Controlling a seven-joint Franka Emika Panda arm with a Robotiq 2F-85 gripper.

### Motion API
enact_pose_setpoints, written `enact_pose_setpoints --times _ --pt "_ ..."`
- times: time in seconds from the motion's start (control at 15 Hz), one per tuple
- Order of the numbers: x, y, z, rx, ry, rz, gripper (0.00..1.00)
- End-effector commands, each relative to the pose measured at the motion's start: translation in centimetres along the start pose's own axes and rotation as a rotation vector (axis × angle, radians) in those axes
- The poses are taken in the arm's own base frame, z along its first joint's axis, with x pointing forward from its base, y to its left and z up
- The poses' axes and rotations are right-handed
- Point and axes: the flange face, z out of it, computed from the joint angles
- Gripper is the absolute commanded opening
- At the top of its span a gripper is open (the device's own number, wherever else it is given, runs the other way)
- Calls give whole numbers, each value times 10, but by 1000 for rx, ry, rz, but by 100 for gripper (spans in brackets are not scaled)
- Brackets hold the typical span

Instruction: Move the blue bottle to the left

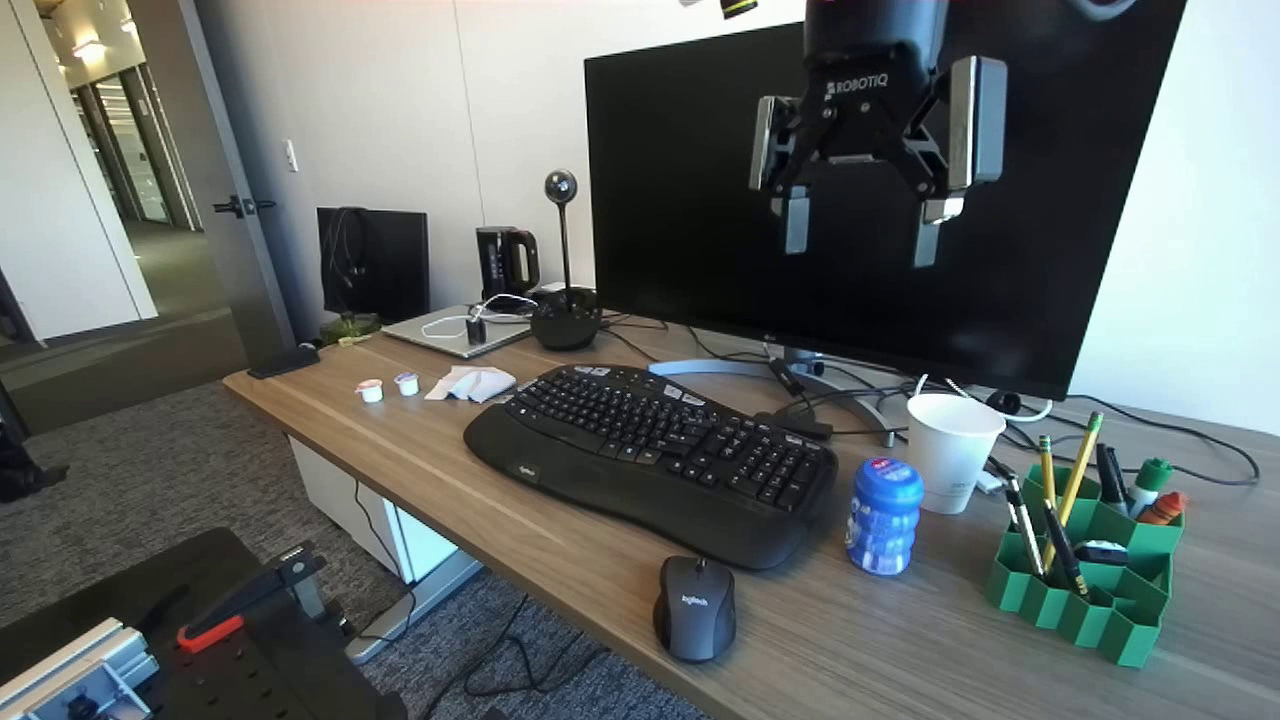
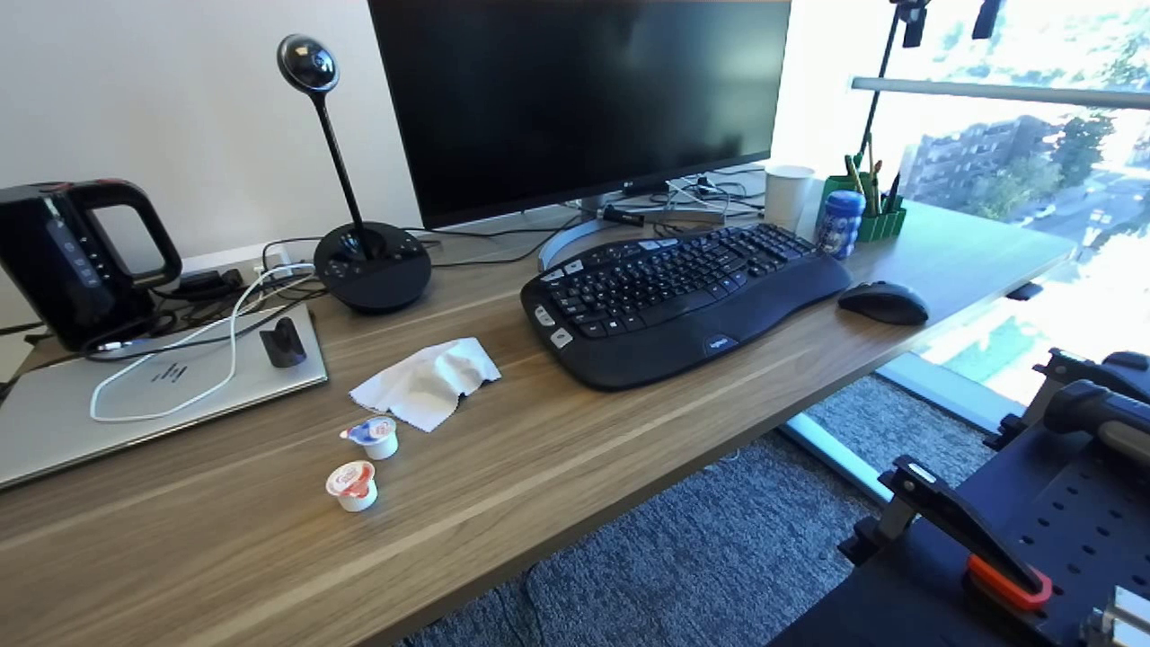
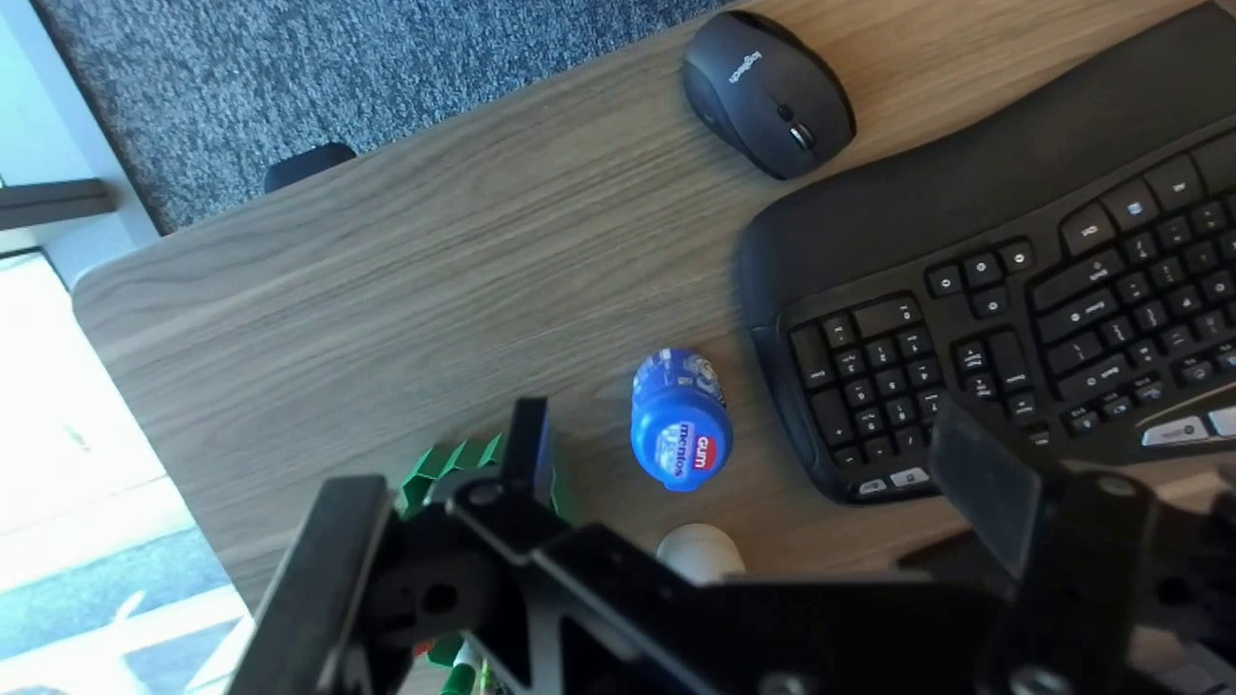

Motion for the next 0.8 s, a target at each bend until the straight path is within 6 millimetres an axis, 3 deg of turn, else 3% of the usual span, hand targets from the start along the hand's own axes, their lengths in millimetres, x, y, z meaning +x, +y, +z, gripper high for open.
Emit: enact_pose_setpoints --times 0.0,0.73 --pt "0 25 -11 11 36 45 100" --pt "37 77 8 42 13 179 100"
